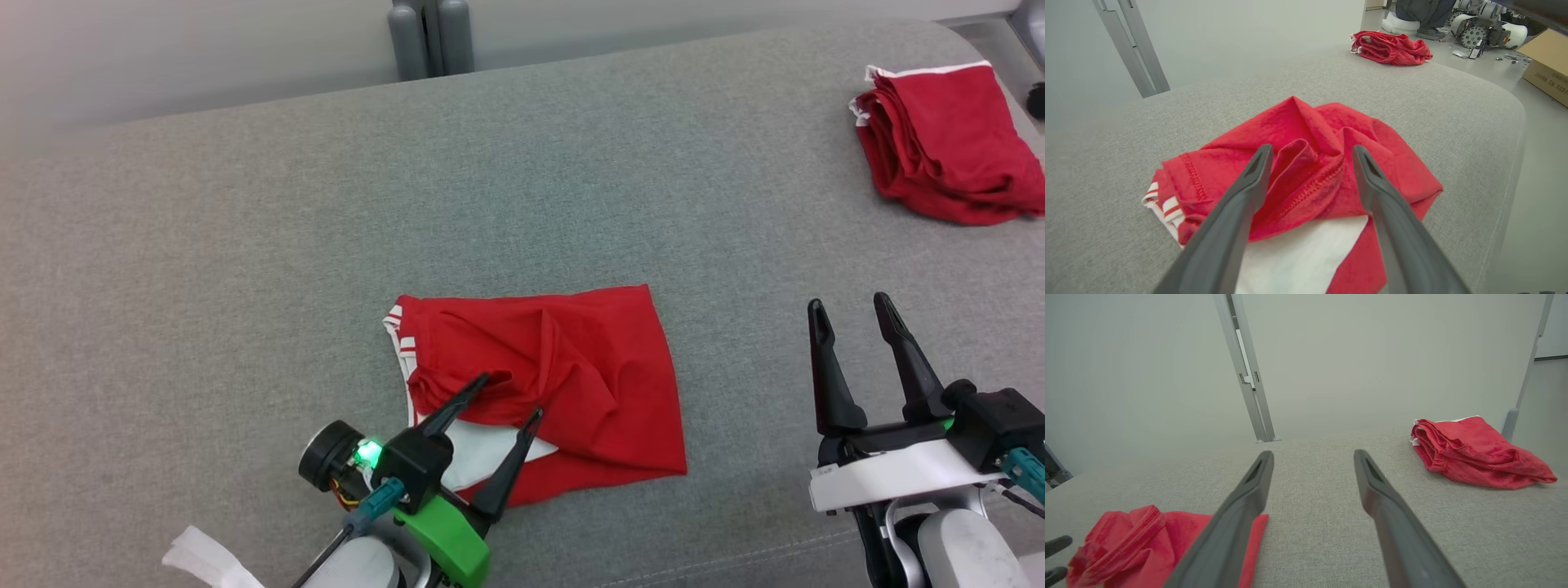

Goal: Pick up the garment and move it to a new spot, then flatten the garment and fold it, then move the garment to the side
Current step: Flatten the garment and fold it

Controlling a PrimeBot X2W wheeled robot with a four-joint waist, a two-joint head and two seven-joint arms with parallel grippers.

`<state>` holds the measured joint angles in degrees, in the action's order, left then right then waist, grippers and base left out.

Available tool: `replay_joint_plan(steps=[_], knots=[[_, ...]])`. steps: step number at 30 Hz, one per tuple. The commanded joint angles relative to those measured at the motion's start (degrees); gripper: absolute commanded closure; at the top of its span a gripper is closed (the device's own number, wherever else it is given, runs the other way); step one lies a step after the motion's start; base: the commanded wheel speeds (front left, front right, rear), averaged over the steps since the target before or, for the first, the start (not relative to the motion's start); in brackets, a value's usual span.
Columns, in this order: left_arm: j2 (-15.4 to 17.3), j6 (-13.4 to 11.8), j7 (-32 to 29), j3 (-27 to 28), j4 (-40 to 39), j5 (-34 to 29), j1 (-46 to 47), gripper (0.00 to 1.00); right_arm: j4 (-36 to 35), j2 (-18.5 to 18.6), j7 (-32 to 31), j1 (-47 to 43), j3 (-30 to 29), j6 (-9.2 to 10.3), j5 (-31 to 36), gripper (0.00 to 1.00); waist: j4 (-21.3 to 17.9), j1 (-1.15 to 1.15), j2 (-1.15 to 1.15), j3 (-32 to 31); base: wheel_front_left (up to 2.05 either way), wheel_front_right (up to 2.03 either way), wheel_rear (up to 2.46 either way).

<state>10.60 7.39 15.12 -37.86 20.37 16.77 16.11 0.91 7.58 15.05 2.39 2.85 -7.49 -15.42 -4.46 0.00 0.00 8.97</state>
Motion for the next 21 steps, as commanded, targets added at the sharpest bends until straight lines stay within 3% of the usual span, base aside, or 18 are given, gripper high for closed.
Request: replay_joint_plan(steps=[1, 9, 10, 11, 13, 14, 21], knots=[[1.0, 0.2, 0.0, -0.9, 0.9, 0.5, 1.4, 0.00, -0.3, -0.2, 0.1, 0.7, 0.0, -0.01, 0.0, 0.00, -1.7, 0.00, 0.00, 1.3, 0.00, 0.00, 0.00], [0.9, 0.2, 0.0, -3.9, 6.7, 1.5, 3.6, 0.00, -0.4, -0.4, 0.1, 0.8, -0.3, -0.01, 0.0, 0.00, -4.0, 0.00, 0.00, 1.9, 0.00, 0.00, 0.00], [0.7, 0.2, 0.0, -4.2, 7.1, 1.6, 3.9, 0.21, -0.5, -0.5, 0.1, 0.6, -0.6, -0.01, 0.0, 0.00, -4.1, 0.00, 0.00, 2.0, 0.00, 0.00, 0.00], [0.7, 0.2, 0.0, -4.4, 7.5, 1.8, 3.9, 0.51, -0.5, -0.5, 0.1, 0.6, -0.8, -0.01, 0.0, 0.00, -4.0, 0.00, 0.00, 2.0, 0.00, 0.00, 0.00], [0.6, 0.2, 0.0, -4.2, 7.9, 1.9, 4.0, 0.87, -0.5, -0.5, 0.1, 0.3, -1.3, -0.01, 0.1, 0.00, -3.8, 0.00, 0.00, 1.7, 0.00, 0.00, 0.00], [0.6, 0.2, 0.0, -3.8, 7.9, 2.1, 3.9, 1.00, -0.5, -0.6, 0.1, 0.1, -1.4, -0.01, 0.2, 0.00, -3.5, 0.00, 0.00, 1.5, 0.00, 0.00, 0.00], [1.2, 0.2, 0.0, -2.8, 5.8, 3.7, 1.6, 1.00, 0.2, -0.2, 0.1, -0.8, -1.3, -0.01, 0.3, 0.00, -1.2, 0.00, 0.00, -0.6, 0.00, 0.00, 0.00]])
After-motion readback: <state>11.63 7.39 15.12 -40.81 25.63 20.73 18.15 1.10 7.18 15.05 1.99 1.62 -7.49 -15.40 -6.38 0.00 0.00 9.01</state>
